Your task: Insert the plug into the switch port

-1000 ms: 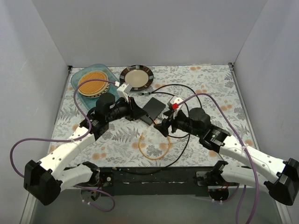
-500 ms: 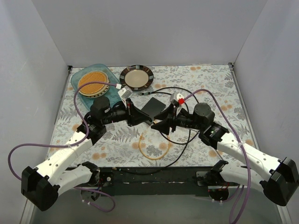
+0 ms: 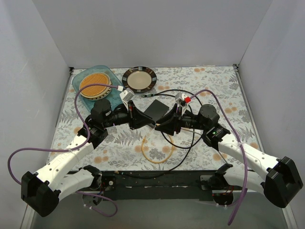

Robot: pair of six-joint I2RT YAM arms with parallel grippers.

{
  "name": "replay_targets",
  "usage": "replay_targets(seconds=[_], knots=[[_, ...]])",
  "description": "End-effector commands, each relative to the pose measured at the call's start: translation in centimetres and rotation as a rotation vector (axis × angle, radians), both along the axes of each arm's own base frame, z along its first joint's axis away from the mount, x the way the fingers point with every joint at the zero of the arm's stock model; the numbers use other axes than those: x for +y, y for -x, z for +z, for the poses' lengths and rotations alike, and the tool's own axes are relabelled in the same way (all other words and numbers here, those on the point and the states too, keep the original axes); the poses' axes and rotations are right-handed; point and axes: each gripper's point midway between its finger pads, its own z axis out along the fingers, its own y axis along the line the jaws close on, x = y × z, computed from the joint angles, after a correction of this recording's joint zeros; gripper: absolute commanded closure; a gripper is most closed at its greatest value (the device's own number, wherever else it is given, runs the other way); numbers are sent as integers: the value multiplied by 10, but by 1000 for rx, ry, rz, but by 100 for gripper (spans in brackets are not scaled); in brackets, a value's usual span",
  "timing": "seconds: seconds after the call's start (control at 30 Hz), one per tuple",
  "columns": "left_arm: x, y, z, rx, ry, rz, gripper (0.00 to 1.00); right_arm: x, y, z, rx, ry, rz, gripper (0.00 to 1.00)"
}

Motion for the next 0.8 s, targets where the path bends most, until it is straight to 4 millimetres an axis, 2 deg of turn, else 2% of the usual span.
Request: replay_targets(seconds=[0.0, 0.23, 0.57, 0.77], knots=[[0, 5, 9, -33, 22, -19, 100, 5, 1, 18, -29, -55, 29, 55], [-1, 6, 8, -18, 25, -31, 100, 9, -4, 14, 1, -51, 32, 64], [-1, 8, 5, -14, 24, -35, 100, 10, -6, 20, 1, -70, 23, 67], [0, 8, 4, -10, 20, -35, 100, 11, -7, 19, 5, -68, 23, 85]])
